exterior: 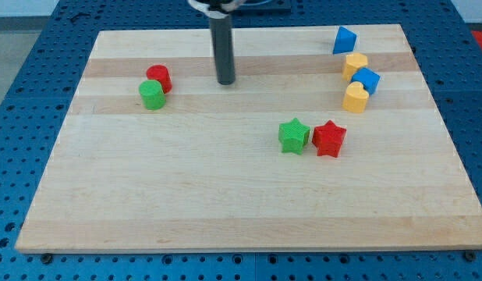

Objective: Push the red star along with the green star towards the center of the board

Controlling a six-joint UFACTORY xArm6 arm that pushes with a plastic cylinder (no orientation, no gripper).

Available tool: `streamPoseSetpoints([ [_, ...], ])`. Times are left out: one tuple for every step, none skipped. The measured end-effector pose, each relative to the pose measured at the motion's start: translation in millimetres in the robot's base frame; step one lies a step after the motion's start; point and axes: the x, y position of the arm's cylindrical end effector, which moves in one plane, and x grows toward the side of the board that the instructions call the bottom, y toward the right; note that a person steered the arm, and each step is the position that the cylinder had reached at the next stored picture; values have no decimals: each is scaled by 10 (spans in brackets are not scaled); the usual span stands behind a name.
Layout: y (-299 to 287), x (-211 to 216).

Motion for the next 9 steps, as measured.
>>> streamPoseSetpoints([
  [259,241],
  [592,423],
  [1003,575],
  [1355,795],
  [1731,991],
  [2082,1083],
  [2143,1270],
  [1742,1328],
  [1112,1328],
])
